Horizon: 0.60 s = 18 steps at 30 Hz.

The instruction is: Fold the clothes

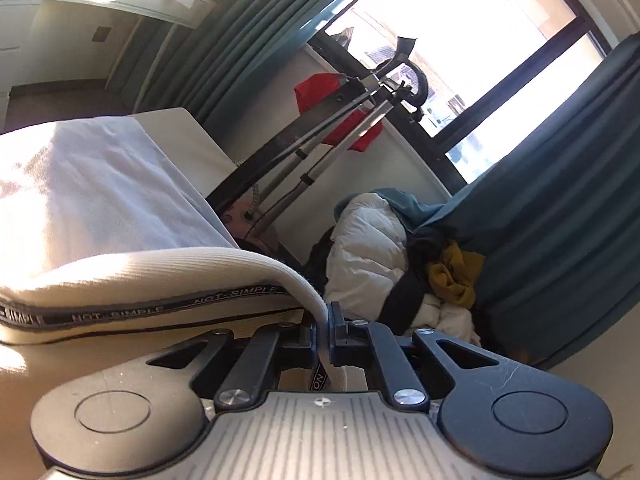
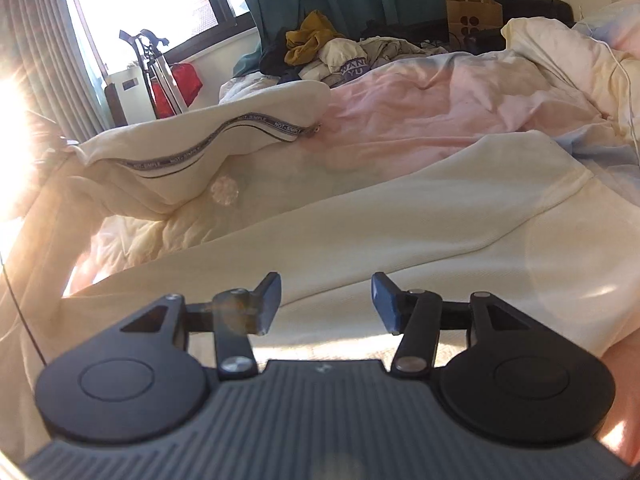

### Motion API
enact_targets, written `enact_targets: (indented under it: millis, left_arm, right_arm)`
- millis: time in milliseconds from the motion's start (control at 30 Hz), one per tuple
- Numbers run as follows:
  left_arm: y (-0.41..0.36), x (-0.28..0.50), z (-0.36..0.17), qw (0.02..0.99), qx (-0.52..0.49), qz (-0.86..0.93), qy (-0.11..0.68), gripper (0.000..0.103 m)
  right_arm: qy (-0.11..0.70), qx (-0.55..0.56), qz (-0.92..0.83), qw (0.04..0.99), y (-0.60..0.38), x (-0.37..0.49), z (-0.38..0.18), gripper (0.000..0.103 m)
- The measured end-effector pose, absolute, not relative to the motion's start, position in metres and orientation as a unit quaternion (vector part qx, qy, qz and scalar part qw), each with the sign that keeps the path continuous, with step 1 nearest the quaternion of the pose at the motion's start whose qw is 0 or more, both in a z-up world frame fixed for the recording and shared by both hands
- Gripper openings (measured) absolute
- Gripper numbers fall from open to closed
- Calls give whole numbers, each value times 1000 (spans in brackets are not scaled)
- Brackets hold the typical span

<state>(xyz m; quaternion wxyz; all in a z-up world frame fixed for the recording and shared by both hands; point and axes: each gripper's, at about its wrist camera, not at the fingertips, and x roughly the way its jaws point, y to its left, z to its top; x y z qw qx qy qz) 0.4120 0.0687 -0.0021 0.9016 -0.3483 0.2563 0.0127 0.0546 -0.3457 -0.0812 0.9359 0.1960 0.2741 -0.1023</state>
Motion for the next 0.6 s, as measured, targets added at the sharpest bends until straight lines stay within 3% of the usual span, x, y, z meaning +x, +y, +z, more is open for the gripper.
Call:
enact_targets:
  millis: [167, 333, 433, 500, 600]
  left_arm:
    - [79, 468, -52, 899, -298, 39, 318, 5]
    - [75, 455, -55, 909, -273, 9, 314, 8]
    - [73, 446, -56, 915, -259, -10, 310, 26]
    - [71, 439, -56, 918, -250, -23, 306, 49]
    - [58, 409, -37, 924, -223, -38, 307, 57]
  right_arm:
    - [256, 181, -90, 945, -341, 75, -93, 54]
    - [252, 169, -81, 950, -337, 90, -102, 54]
    - [248, 165, -78, 951, -336, 91, -101, 54]
    - [243, 159, -76, 954, -333, 89, -99, 54]
    - [231, 149, -70, 959, -330, 85, -93, 54]
